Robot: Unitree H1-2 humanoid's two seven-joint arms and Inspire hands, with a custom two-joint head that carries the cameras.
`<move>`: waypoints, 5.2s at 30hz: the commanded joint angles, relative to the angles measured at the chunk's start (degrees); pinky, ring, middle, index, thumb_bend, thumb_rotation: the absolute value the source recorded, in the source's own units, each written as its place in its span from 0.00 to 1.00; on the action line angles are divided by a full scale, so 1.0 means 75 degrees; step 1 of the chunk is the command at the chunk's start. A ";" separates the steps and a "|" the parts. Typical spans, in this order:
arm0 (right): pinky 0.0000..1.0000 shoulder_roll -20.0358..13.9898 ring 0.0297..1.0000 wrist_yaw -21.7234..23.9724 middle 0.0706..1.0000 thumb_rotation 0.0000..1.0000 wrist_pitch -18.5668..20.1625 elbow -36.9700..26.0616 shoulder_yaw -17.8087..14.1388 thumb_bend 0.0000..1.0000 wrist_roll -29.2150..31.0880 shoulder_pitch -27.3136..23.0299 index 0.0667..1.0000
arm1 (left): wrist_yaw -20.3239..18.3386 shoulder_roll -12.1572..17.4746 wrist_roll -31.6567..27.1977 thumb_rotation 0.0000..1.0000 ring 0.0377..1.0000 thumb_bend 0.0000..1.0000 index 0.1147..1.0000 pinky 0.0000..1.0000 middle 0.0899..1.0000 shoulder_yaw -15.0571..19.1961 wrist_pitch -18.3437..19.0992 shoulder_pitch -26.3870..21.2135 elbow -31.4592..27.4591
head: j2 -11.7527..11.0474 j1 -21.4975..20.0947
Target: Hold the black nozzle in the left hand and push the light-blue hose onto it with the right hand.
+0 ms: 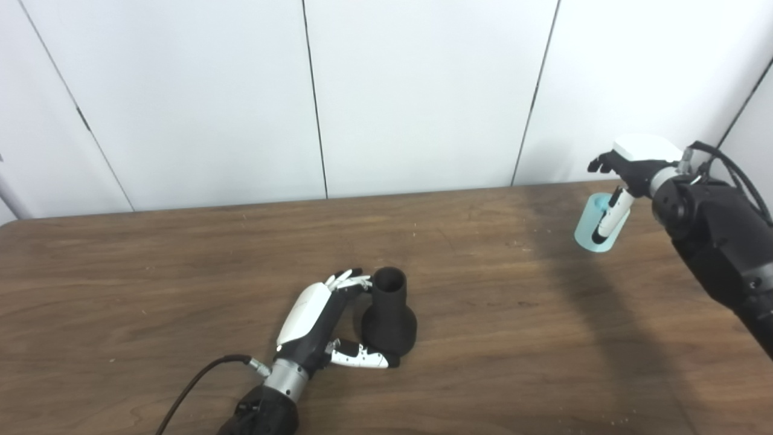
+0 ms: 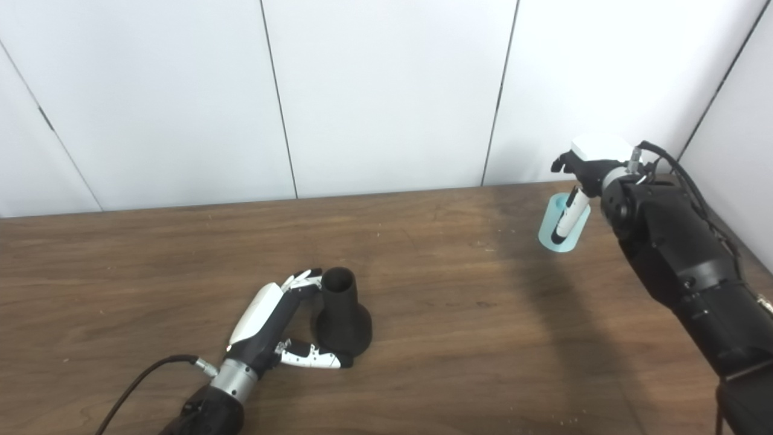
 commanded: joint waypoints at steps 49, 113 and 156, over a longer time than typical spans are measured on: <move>0.24 0.0003 0.30 -0.0920 0.42 0.04 -0.0358 0.0243 -0.0154 0.92 -0.0072 -0.0350 0.62 | -0.0240 -0.0025 0.0269 0.07 0.94 0.52 0.42 1.00 0.79 -0.0181 0.0241 0.0410 0.0308 | 0.0073 0.0036; 0.29 0.0574 0.36 0.1444 0.45 0.00 -0.1491 -0.4886 -0.0269 0.51 0.0319 -0.0994 0.51 | -0.0214 -0.0200 0.0367 0.07 0.94 0.52 0.42 1.00 0.79 -0.0229 0.0399 0.0331 0.0343 | 0.0139 0.0161; 0.14 0.1740 0.20 0.2616 0.43 0.00 -0.1676 -0.6001 -0.0346 0.53 0.1233 -0.1441 0.45 | 0.0021 -0.0703 0.0786 0.07 0.94 0.52 0.42 1.00 0.78 -0.0421 0.0680 0.0202 0.0548 | 0.0226 0.1346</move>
